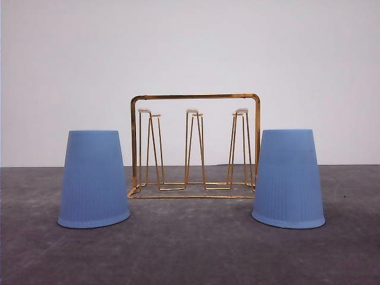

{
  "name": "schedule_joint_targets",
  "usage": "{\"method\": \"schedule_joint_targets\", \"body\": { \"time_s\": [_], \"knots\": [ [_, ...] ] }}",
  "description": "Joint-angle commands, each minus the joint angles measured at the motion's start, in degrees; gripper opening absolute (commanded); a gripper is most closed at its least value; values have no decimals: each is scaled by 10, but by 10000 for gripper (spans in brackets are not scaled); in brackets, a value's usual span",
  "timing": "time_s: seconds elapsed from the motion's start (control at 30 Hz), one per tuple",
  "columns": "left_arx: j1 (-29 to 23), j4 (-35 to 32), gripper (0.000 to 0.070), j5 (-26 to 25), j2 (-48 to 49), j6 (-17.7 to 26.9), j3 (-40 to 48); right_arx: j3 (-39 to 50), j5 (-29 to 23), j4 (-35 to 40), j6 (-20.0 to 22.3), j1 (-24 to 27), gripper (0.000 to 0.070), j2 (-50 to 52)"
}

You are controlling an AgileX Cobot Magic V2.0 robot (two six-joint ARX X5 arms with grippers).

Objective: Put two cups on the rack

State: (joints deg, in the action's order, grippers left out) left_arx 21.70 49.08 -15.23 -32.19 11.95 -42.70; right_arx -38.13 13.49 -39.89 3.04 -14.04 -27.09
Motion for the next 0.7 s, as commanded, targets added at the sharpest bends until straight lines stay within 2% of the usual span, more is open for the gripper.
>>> {"method": "schedule_joint_targets", "body": {
  "time_s": [0.0, 0.03, 0.1, 0.37, 0.53, 0.67],
  "knots": [
    [7, -22, 330, -3, -3, 37, -11, -6, -1, 7, 15, -2, 382, -2],
    [9, -31, 422, -3, -4, 34, -11, -6, -1, 8, 15, -2, 440, -2],
    [12, -48, 469, -3, -4, 21, -11, -6, -1, 9, 15, -2, 457, -2],
    [13, -109, 489, -12, -54, -49, -11, -6, -1, 9, 15, -2, 457, -2],
    [19, -191, 566, -11, -140, -86, -11, -6, -1, 9, 15, -2, 457, -2],
    [32, -269, 567, -10, -215, -97, -11, -6, -1, 9, 15, -2, 457, -2]
  ]
}}
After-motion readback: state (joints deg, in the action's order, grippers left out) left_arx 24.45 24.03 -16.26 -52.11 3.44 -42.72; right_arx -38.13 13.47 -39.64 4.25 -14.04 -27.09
